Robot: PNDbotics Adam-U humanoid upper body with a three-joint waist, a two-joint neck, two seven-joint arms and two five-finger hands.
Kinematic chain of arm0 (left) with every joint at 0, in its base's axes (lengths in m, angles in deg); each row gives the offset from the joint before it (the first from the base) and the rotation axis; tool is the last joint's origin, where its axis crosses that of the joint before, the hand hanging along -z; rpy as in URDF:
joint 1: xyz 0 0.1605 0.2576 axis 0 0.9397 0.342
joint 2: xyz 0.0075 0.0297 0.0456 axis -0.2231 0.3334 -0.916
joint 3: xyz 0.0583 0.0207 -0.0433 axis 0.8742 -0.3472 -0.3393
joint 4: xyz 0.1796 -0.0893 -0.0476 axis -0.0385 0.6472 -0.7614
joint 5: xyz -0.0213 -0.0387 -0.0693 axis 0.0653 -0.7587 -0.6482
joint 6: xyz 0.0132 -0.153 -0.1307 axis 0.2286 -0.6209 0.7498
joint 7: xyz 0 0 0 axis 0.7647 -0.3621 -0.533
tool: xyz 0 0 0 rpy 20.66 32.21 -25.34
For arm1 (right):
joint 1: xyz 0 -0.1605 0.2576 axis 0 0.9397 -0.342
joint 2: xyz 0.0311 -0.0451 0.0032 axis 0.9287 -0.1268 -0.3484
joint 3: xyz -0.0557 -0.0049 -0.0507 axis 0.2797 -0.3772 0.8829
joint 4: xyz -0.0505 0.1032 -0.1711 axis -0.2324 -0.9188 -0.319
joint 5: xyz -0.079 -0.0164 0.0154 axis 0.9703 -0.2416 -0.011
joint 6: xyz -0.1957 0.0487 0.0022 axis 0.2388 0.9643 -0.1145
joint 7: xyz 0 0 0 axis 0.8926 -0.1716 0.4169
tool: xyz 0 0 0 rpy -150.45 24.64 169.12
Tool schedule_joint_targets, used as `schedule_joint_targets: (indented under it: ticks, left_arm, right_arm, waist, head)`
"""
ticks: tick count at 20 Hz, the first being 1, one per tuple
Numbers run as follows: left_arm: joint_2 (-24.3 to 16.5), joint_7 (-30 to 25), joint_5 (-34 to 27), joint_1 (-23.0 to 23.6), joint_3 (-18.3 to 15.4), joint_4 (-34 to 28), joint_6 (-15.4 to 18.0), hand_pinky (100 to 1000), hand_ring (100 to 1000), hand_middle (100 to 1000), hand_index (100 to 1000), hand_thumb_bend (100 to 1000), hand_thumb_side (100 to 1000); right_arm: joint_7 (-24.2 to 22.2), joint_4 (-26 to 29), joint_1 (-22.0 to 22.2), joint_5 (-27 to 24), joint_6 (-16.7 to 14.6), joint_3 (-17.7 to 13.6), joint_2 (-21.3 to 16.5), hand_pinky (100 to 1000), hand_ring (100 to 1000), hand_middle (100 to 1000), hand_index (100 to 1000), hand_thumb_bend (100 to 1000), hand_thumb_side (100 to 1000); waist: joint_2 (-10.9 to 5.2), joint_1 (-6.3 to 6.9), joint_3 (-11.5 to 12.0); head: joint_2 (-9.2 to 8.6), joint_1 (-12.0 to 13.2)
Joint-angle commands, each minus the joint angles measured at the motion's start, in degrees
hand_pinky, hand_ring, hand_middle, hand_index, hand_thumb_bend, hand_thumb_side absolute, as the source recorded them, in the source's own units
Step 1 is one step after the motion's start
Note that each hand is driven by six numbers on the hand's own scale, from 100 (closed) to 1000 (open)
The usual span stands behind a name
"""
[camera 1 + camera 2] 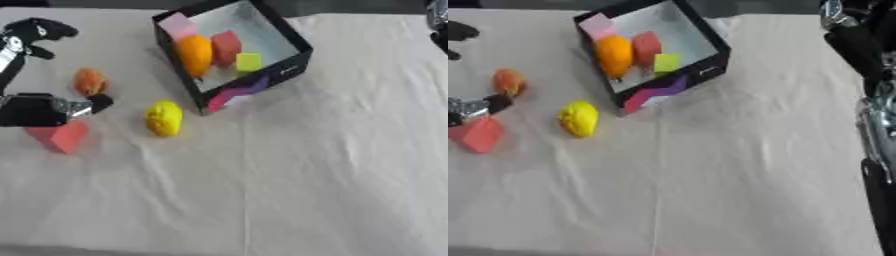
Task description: Pick up objects on the table and place them in the box.
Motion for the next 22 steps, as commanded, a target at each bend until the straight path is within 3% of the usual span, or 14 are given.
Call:
schedule_joint_targets:
  ticks: [1, 5, 12, 17, 22]
  left_arm:
    - [-5.6, -3.0, 2.1, 0.5, -1.7, 1.9, 1.2, 821, 893, 810, 824, 770, 212]
    - [-7.0, -6.7, 4.8, 0.5, -2.0, 6.8, 2.5, 867, 898, 801, 831, 818, 112]
    - [-8.1, -13.4, 11.3, 2.1, -1.0, 11.6, 7.2, 914, 909, 797, 835, 802, 100]
    - [-8.9, -18.4, 16.3, 1.8, -2.1, 12.8, 11.9, 933, 910, 787, 807, 681, 100]
    - [-7.9, -23.4, 21.1, -1.5, -5.3, 14.3, 16.4, 925, 907, 781, 802, 623, 100]
  right_arm:
    - [2.8, 0.2, -0.9, -3.1, -0.7, 1.0, -1.0, 790, 732, 697, 820, 206, 296]
    - [4.1, 0.1, -1.1, -6.3, -1.3, 1.3, -1.4, 789, 729, 694, 818, 207, 296]
    - [5.7, -0.6, -1.5, -6.9, -1.6, 0.8, -1.0, 785, 720, 684, 811, 205, 303]
    - [6.6, -1.1, -1.3, -6.9, -1.6, 0.9, -0.8, 784, 715, 680, 809, 209, 303]
    - [6.4, -1.1, -1.2, -6.8, -1.5, 1.1, -0.8, 783, 712, 677, 807, 202, 305]
  waist:
    - [-0.83, 0.01, -0.1]
    - [-0.89, 0.13, -0.1]
    - [-0.82, 0.53, 0.1]
    - [-0.81, 0.75, 0.4]
    - [-0.92, 0.71, 0.6]
  head:
    - [-0.26, 0.6]
    - [-0.22, 0.8]
    - [-0.18, 0.7]
    - [-0.01, 0.6]
    - [-0.03, 0.8]
